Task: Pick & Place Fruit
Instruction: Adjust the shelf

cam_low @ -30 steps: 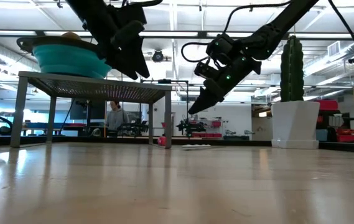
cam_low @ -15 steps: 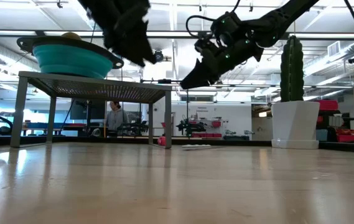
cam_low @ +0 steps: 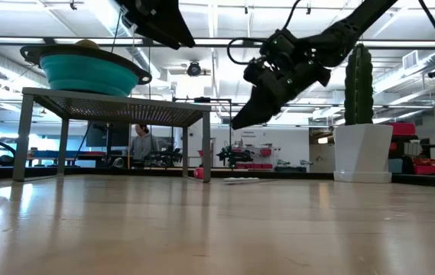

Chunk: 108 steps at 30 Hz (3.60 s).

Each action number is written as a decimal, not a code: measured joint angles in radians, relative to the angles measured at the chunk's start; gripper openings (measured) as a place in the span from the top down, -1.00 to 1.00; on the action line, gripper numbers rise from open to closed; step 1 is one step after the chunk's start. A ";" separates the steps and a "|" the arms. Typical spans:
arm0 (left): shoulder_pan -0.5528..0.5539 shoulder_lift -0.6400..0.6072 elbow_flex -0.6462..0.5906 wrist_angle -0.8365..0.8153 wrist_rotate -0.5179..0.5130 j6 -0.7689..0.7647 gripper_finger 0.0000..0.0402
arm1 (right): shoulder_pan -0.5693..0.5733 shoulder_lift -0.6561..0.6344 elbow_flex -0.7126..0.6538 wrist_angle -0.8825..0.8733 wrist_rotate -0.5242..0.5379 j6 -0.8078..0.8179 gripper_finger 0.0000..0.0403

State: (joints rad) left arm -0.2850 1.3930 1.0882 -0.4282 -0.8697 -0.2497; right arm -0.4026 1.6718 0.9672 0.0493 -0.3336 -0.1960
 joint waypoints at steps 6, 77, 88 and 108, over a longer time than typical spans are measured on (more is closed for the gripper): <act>-0.001 0.000 0.000 -0.001 -0.002 0.000 -0.74 | 0.000 0.000 -0.059 0.138 0.073 0.010 -0.13; -0.001 0.000 -0.001 -0.030 -0.001 0.000 -0.74 | 0.171 0.189 -0.062 0.527 0.094 0.128 0.24; 0.000 0.000 -0.001 -0.030 -0.001 -0.001 -0.74 | 0.255 0.189 -0.062 0.521 0.095 0.114 0.24; -0.001 0.000 -0.001 -0.030 -0.001 -0.004 -0.74 | 0.332 0.187 -0.062 0.531 0.034 0.057 0.23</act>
State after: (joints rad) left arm -0.2855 1.3930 1.0874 -0.4583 -0.8707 -0.2539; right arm -0.0704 1.8591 0.9051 0.5802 -0.3000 -0.1394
